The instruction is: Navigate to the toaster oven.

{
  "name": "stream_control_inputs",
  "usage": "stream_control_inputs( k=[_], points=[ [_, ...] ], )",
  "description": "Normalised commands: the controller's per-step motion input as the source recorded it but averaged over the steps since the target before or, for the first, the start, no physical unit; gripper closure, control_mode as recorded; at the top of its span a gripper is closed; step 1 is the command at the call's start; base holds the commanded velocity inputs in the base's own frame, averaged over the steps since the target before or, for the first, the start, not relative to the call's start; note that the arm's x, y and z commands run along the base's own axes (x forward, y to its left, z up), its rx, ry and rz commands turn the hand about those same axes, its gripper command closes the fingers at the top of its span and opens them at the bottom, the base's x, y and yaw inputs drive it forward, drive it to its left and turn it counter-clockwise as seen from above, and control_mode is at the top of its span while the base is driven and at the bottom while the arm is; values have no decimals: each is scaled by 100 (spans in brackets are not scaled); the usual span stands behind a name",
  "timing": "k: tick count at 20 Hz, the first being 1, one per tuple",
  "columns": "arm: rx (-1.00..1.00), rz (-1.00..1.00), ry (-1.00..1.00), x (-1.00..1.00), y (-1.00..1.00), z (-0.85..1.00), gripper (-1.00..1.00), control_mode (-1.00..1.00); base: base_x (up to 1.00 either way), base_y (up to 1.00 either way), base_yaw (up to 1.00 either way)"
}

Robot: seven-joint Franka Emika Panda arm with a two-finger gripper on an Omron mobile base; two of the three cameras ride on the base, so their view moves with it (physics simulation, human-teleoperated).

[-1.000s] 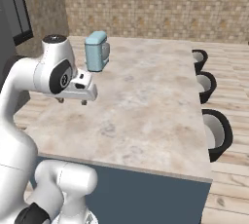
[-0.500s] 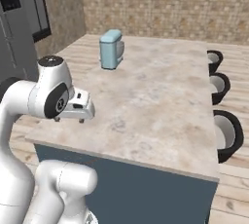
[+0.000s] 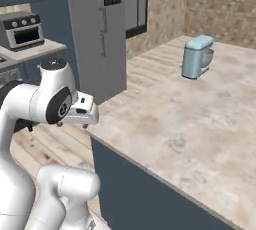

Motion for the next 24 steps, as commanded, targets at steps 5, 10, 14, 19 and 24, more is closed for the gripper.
stream_control_inputs(
  k=[5, 10, 14, 19, 24],
  points=[
    [0, 0, 0, 0, 0, 0, -100, 100, 7, 33, 73],
    [0, 0, 0, 0, 0, 0, -100, 100, 28, 25, 63],
    [0, 0, 0, 0, 0, 0, -100, 100, 70, 12, 44],
    [0, 0, 0, 0, 0, 0, -100, 100, 97, 15, 34],
    [0, 0, 0, 0, 0, 0, -100, 100, 100, 6, 27]
  ],
)
